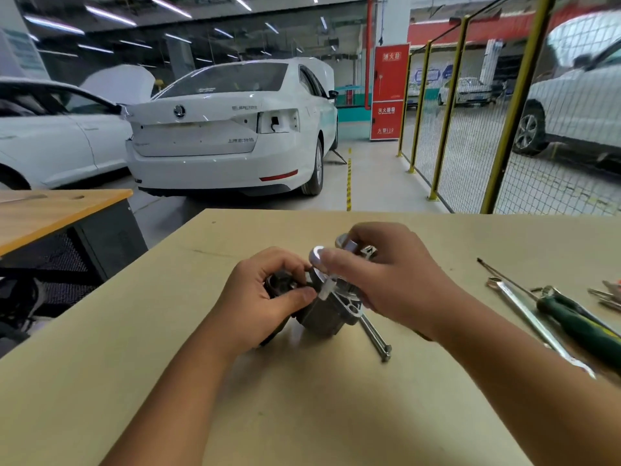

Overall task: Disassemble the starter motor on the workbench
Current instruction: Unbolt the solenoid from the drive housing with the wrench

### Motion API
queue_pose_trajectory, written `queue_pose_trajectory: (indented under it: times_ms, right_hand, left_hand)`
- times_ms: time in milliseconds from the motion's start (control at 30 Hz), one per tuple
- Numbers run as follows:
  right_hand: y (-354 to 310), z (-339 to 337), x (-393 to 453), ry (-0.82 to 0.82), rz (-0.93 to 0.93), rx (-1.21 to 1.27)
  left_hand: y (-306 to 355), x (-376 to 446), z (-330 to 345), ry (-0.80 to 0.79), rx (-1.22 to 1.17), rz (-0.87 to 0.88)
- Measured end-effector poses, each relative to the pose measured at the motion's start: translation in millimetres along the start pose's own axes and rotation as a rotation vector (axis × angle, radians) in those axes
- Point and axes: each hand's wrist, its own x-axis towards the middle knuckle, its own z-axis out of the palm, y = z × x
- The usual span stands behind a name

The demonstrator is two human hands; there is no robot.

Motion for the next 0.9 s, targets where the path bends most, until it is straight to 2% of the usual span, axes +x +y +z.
queue_pose_trajectory:
  times_ms: [133,200,267,333,433,567,733,900]
  right_hand:
    - [34,-15,-37,0.054,0.035,0.203]
    - [51,-25,-55,0.077,0.133,0.310]
    - [65,-34,-66,0.073,0.242,0.305]
    - [77,-40,-67,0.056,0.285,0.106]
    - [81,-39,-66,-0.006,0.236,-0.270]
    - [77,-31,-68,-0.010,0.168,-0.504]
    - [76,-25,-71,-0.038,0.170,-0.643]
    - [76,-25,-72,-0.009,0.150,-0.642]
  left_hand:
    - [-3,1,2,0.036,0.015,0.014]
    - [-5,1,1,0.019,0.003,0.027]
    - [-5,0,-3,-0.016,-0.057,0.027]
    - [-5,-2,-8,-0.054,-0.115,0.004]
    - [-5,-4,-10,-0.055,-0.127,-0.022]
    - [-1,-4,-4,-0.006,-0.021,0.019]
    - [2,-2,1,0.032,0.046,0.058]
    - [0,-4,-1,0.015,-0.034,0.076]
